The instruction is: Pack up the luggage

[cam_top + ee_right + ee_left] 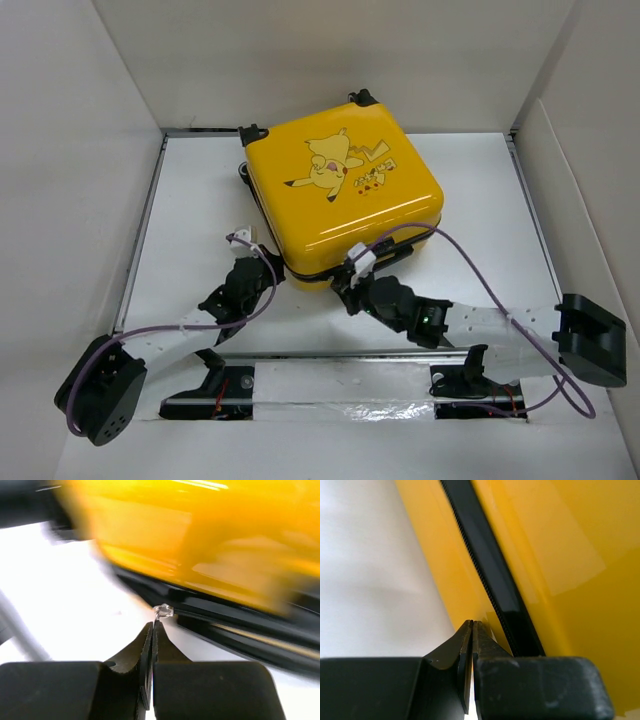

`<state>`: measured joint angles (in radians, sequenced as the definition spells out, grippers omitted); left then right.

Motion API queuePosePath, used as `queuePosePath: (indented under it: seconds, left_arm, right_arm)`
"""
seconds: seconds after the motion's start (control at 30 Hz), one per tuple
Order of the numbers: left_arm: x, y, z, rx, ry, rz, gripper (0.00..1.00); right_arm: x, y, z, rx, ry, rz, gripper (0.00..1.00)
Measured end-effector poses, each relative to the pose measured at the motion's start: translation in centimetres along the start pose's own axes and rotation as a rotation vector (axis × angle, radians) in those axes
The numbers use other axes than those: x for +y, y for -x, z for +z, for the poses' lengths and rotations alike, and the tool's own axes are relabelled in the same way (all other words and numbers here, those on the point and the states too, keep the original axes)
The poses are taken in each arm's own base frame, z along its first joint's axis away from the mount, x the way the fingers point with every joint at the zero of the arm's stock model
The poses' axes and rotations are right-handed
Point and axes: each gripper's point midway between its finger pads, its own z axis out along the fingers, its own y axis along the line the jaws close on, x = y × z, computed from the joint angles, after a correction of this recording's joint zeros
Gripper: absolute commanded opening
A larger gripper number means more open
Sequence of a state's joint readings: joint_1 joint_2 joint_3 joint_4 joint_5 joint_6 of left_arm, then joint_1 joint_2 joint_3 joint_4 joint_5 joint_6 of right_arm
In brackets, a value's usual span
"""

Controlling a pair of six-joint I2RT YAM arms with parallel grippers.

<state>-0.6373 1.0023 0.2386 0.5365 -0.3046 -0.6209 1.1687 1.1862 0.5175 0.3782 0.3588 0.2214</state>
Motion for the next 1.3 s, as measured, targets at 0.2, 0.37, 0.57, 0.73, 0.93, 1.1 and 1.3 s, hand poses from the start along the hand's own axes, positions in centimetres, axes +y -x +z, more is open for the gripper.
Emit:
queuePosePath:
  seconds: [0.2, 0.37, 0.57, 0.73, 0.93, 1.1, 1.3]
  left_arm:
    - [-2.0, -0.7, -0.1, 0.015, -0.054, -0.014, 0.0]
    - [-1.2, -1.3, 0.5, 0.023, -0.012, -0.018, 0.01]
    - [-0.8, 2.1, 1.4, -0.002, 0.071, -0.049, 0.65]
    - [-0.5, 11.9, 2.0, -0.182, 0.098, -0.204, 0.7]
    - [-2.0, 21.0, 1.5, -0.363, 0.04, -0.339, 0.75]
    - [-3.6, 26.5, 6.7, -0.341, 0.02, -0.356, 0.75]
    - [-1.2, 26.2, 15.9, -0.154, 0.047, -0.371, 0.74]
  right_arm:
    - [5.5, -0.3, 1.6, 0.053, 0.139, -0.068, 0.0]
    - [7.2, -0.5, 4.9, 0.002, 0.164, -0.047, 0.0]
    - [13.8, -2.3, 1.8, 0.019, 0.466, 0.02, 0.0]
    - [11.4, -3.0, -2.3, 0.021, 0.471, 0.069, 0.0]
    - [10.5, -1.9, -4.5, 0.006, 0.478, 0.094, 0.0]
    - [9.4, -2.4, -6.0, 0.016, 0.464, 0.107, 0.0]
    - [7.9, -2.4, -7.0, 0.009, 0.417, 0.128, 0.0]
